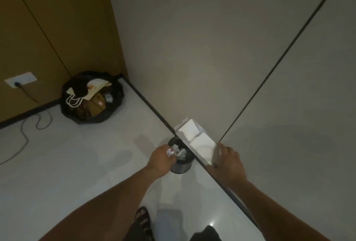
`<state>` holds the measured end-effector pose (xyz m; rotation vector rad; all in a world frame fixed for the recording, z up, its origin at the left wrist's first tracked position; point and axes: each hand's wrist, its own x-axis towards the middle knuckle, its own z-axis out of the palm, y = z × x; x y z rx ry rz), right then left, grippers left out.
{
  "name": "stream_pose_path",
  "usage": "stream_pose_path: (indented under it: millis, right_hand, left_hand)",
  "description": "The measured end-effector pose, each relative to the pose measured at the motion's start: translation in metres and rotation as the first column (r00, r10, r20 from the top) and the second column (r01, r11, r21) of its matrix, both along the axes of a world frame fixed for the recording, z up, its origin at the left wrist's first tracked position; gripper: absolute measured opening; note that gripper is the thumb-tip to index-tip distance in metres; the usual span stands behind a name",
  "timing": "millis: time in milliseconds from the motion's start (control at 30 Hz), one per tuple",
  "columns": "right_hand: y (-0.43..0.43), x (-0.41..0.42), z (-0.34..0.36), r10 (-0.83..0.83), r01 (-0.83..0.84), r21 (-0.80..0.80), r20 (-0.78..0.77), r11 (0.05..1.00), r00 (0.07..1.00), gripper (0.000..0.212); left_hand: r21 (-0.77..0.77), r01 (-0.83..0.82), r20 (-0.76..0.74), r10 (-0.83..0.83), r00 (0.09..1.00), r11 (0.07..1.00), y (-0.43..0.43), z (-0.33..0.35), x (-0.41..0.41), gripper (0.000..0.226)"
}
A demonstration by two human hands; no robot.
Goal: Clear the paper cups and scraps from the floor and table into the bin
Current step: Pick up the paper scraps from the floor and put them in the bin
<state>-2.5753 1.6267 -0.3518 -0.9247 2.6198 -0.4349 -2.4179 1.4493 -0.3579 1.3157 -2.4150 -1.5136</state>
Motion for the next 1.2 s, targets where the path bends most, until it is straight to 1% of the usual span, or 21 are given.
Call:
stream_pose_path:
  millis: [67, 233, 300, 367, 433, 500, 600, 700, 767, 833, 867, 900, 933, 1000, 1033, 1200]
  right_hand:
    - [-0.021, -0.011, -0.01, -0.05, 0.049, 0.022, 0.01, 0.999, 0.999, 0.083]
    - [-0.069, -0.045, -0.052, -0.098, 0.096, 0.031, 0.084, 0.995, 0.992, 0.082]
    - [-0.09, -0.064, -0.079, -0.119, 0.118, 0.015, 0.129, 0.993, 0.984, 0.082]
    - [-0.111, -0.085, -0.116, -0.147, 0.147, 0.009, 0.164, 0.989, 0.975, 0.083]
    - [-0.129, -0.103, -0.154, -0.146, 0.144, 0.024, 0.177, 0.989, 0.973, 0.085]
    - [-0.146, -0.124, -0.203, -0.167, 0.164, 0.032, 0.186, 0.986, 0.968, 0.088]
    - [-0.164, -0.146, -0.274, -0.199, 0.195, 0.041, 0.168, 0.98, 0.966, 0.089]
    - [-0.177, -0.157, -0.341, -0.222, 0.213, 0.066, 0.174, 0.975, 0.959, 0.085]
    - [-0.187, -0.159, -0.379, -0.235, 0.221, 0.088, 0.205, 0.971, 0.95, 0.084]
    - [-0.198, -0.159, -0.42, -0.287, 0.269, 0.106, 0.237, 0.957, 0.928, 0.086]
    - [-0.203, -0.158, -0.438, -0.315, 0.297, 0.109, 0.255, 0.949, 0.914, 0.087]
    - [-0.206, -0.156, -0.454, -0.34, 0.323, 0.108, 0.269, 0.94, 0.901, 0.088]
    - [-0.209, -0.152, -0.468, -0.36, 0.344, 0.106, 0.277, 0.933, 0.891, 0.089]
    - [-0.213, -0.142, -0.489, -0.375, 0.359, 0.11, 0.284, 0.927, 0.882, 0.091]
    - [-0.215, -0.137, -0.497, -0.375, 0.358, 0.113, 0.277, 0.927, 0.885, 0.093]
    - [-0.218, -0.12, -0.521, -0.342, 0.308, 0.201, 0.167, 0.93, 0.925, 0.105]
  left_hand:
    - [0.008, 0.04, 0.039, -0.04, 0.998, 0.999, -0.03, -0.013, -0.021, 0.02]
    - [0.059, 0.114, 0.116, -0.121, 0.986, 0.992, -0.086, -0.062, -0.071, 0.022]
    - [0.063, 0.131, 0.145, -0.139, 0.98, 0.989, -0.105, -0.091, -0.095, 0.026]
    - [0.059, 0.135, 0.163, -0.142, 0.976, 0.989, -0.122, -0.126, -0.121, 0.025]
    - [0.071, 0.115, 0.165, -0.125, 0.978, 0.991, -0.134, -0.162, -0.144, 0.019]
    - [0.094, 0.119, 0.14, -0.132, 0.981, 0.988, -0.145, -0.214, -0.173, 0.008]
    - [0.117, 0.121, 0.086, -0.131, 0.988, 0.986, -0.156, -0.288, -0.213, 0.01]
    - [0.155, 0.105, 0.03, -0.111, 0.993, 0.982, -0.161, -0.358, -0.234, 0.013]
    - [0.168, 0.103, 0.03, -0.11, 0.993, 0.98, -0.168, -0.393, -0.237, 0.014]
    - [0.164, 0.12, 0.018, -0.125, 0.992, 0.979, -0.176, -0.431, -0.231, 0.008]
    - [0.149, 0.123, -0.003, -0.124, 0.992, 0.981, -0.182, -0.447, -0.225, 0.011]
    - [0.136, 0.109, 0.029, -0.114, 0.993, 0.985, -0.186, -0.46, -0.217, 0.009]
    - [0.13, 0.089, 0.046, -0.096, 0.994, 0.987, -0.19, -0.472, -0.206, 0.002]
    - [0.089, 0.023, 0.134, -0.035, 0.99, 0.996, -0.199, -0.487, -0.178, 0.03]
    - [0.068, 0.009, 0.163, -0.02, 0.986, 0.998, -0.205, -0.491, -0.166, 0.036]
    - [0.031, 0.039, 0.209, -0.044, 0.977, 0.999, -0.229, -0.499, -0.133, 0.037]
